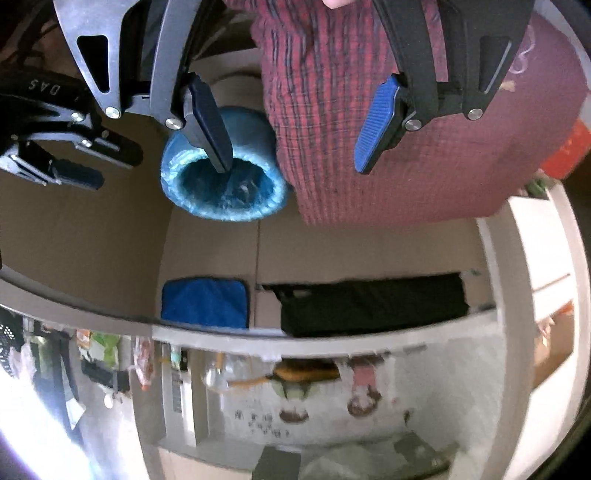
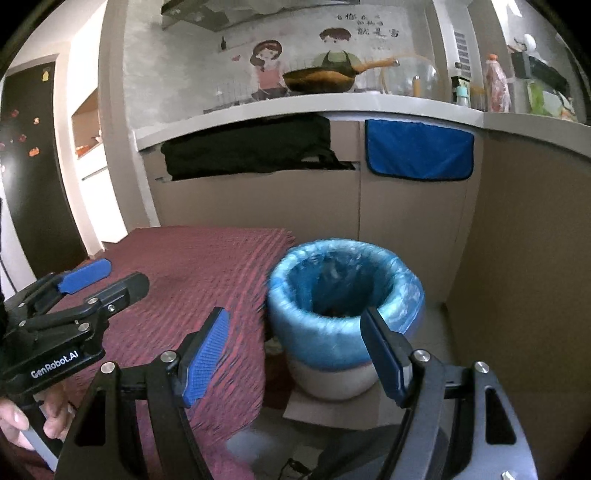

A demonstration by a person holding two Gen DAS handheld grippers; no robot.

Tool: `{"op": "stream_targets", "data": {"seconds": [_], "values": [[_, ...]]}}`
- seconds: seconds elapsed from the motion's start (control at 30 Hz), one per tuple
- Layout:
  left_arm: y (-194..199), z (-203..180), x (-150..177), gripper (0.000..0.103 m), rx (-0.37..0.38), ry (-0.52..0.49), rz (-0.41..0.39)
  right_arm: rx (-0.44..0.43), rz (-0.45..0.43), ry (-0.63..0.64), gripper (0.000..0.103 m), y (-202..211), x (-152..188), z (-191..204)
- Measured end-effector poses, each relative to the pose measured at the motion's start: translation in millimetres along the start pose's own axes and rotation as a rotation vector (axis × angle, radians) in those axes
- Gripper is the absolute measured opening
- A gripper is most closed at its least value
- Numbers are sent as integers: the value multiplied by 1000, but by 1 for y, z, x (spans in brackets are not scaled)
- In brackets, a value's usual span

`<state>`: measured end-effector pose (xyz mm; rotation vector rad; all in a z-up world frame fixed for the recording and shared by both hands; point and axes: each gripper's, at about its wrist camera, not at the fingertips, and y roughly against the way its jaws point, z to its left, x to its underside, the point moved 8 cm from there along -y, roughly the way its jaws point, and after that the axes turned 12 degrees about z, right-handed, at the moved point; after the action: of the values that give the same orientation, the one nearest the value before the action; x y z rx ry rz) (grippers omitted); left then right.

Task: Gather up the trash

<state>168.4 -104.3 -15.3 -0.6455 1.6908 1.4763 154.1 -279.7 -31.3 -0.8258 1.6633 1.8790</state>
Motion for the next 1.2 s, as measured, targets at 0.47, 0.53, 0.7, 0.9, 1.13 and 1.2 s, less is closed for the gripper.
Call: {"op": "stream_targets", "data": {"seconds": [0.47, 0.53, 0.7, 0.9, 1.13, 1.2], "values": [[55, 17, 56, 69, -83, 2, 16, 2, -90, 61, 71, 51, 51, 49], [57, 17, 63, 69, -86, 1, 26, 10, -100, 66, 71, 55, 53, 52], [67, 24, 69, 69, -106, 32, 4, 19, -97, 65, 71, 55, 58, 54], [71, 30, 73, 69, -119, 55, 1, -12, -69, 36, 71, 50, 63, 53], [73, 29, 73, 69, -115, 54, 2, -3, -60, 51, 71, 50, 65, 58], [73, 29, 71, 69, -113, 51, 2, -4, -60, 49, 71, 50, 65, 59]]}}
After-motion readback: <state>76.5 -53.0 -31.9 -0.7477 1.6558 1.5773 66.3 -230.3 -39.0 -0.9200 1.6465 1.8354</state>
